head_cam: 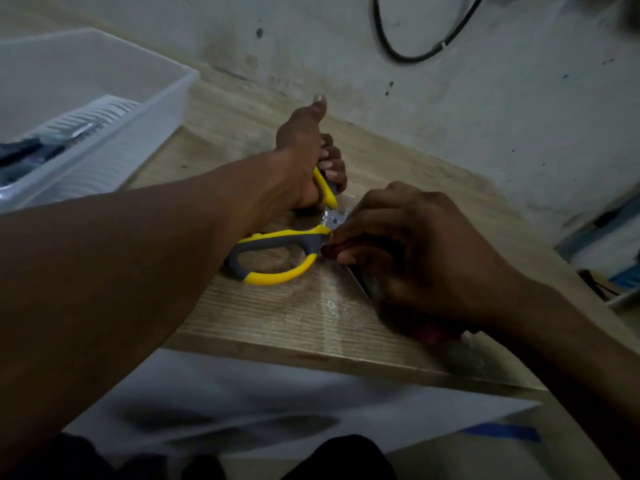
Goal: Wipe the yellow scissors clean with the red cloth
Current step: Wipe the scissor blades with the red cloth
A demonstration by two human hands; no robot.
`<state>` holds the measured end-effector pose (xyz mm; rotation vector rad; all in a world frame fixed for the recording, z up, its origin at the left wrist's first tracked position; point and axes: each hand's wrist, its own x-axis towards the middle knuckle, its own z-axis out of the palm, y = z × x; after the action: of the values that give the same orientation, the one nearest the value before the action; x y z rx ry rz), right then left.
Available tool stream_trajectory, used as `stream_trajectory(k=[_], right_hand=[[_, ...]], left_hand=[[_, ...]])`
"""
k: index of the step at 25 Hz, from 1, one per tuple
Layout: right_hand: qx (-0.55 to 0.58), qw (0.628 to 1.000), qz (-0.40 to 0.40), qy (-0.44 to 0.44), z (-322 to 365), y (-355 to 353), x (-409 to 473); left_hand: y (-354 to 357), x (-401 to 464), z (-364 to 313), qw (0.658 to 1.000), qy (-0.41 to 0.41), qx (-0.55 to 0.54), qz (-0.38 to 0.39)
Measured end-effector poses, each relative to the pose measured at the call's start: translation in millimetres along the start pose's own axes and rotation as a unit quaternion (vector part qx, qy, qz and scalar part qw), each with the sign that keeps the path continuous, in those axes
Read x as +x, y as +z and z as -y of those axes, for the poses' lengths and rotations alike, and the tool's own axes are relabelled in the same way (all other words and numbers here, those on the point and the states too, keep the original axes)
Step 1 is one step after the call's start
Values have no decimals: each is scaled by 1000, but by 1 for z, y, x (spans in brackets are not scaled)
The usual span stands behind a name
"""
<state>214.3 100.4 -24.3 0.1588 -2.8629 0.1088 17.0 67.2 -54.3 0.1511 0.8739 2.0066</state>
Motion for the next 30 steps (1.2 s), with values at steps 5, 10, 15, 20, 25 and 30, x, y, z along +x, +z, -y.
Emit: stream_trajectory(k=[5, 10, 15, 20, 25, 30], right_hand=[[-37, 994, 107, 1, 1, -11, -3], [-21, 988, 145, -43, 0, -14, -9], [-1, 989, 129, -69, 1, -14, -16], [9, 997, 12, -70, -5, -2, -14], [122, 990, -68, -4, -1, 0, -11], [10, 996, -84, 9, 5, 2, -6]], left_hand=[[-2, 2, -2, 1000, -1, 7, -2], [5, -1, 0, 999, 3, 47, -13], [4, 0, 1, 996, 1, 85, 6], [2, -2, 1, 994, -1, 102, 33], [4, 3, 4, 994, 6, 101, 35], [5, 4, 5, 995, 12, 98, 34]])
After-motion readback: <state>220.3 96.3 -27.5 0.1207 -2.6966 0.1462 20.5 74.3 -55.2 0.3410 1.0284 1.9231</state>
